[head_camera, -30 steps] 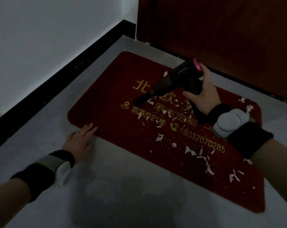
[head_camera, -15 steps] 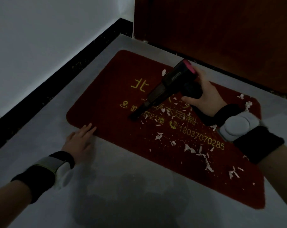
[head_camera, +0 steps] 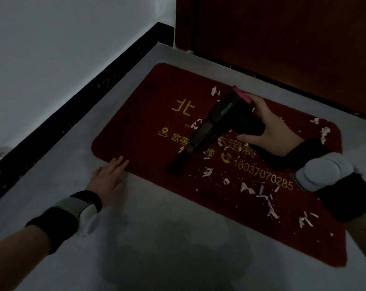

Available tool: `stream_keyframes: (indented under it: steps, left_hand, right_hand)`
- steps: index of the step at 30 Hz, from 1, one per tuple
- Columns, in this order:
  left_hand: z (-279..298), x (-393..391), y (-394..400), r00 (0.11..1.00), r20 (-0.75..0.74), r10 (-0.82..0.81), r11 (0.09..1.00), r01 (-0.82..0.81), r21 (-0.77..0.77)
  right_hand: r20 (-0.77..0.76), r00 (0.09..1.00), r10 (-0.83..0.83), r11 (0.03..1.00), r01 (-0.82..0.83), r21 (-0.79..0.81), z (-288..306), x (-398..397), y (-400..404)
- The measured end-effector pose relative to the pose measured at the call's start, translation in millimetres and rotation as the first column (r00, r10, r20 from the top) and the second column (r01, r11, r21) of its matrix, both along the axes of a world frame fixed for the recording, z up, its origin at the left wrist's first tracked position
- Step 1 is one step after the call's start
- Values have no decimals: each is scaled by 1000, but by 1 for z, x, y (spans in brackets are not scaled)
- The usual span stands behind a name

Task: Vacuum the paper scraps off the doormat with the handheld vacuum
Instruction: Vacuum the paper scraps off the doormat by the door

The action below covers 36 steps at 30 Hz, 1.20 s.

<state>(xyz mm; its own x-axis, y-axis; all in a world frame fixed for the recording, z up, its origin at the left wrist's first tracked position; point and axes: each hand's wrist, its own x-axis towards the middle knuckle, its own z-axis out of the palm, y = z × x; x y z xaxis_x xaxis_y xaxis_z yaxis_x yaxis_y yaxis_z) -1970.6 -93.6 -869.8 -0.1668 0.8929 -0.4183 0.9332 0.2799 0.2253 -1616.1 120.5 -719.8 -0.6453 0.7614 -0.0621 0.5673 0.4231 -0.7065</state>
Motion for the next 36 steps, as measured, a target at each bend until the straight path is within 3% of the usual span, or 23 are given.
stream_keyframes:
  steps: [10, 14, 21, 24, 36]
  left_hand:
    - [4, 2, -5, 999, -22, -23, 1000, 23, -4]
    - [6, 4, -5, 999, -31, -23, 1000, 22, -15]
    - [7, 3, -5, 1000, -16, -18, 1000, 17, -10]
    - [7, 2, -5, 1000, -10, -19, 1000, 19, 5]
    - [5, 1, -4, 999, -29, -35, 999, 35, -8]
  right_hand:
    - [-103, 965, -243, 949, 258, 179, -9, 0, -1]
    - [-85, 973, -213, 969, 222, 107, -5, 7, 4]
    - [28, 1000, -6, 996, 9, -90, 2, 19, 5]
    - [8, 1000, -27, 995, 27, -99, -4, 20, 2]
    - [-39, 962, -271, 922, 271, 276, -3, 32, 2]
